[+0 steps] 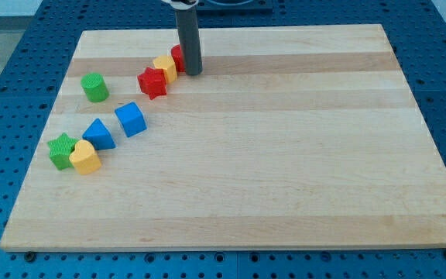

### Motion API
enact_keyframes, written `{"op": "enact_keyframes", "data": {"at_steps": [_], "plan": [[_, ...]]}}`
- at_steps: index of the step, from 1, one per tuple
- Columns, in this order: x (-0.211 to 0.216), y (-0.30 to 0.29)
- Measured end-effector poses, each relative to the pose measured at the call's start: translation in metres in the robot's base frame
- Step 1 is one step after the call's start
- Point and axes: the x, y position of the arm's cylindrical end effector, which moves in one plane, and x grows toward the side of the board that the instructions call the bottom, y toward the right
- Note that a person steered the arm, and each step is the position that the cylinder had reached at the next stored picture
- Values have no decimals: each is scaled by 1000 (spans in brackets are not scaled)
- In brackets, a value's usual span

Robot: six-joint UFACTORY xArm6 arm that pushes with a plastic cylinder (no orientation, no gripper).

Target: Move the green circle towards bottom center of the board

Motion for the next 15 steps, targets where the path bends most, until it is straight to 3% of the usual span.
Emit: {"op": "enact_keyframes", "data": {"at_steps": [4,8,10,11,14,15], "plan": [[-12,3],[66,-9],[88,-100],[98,-118],[90,-233],[61,-204]]}}
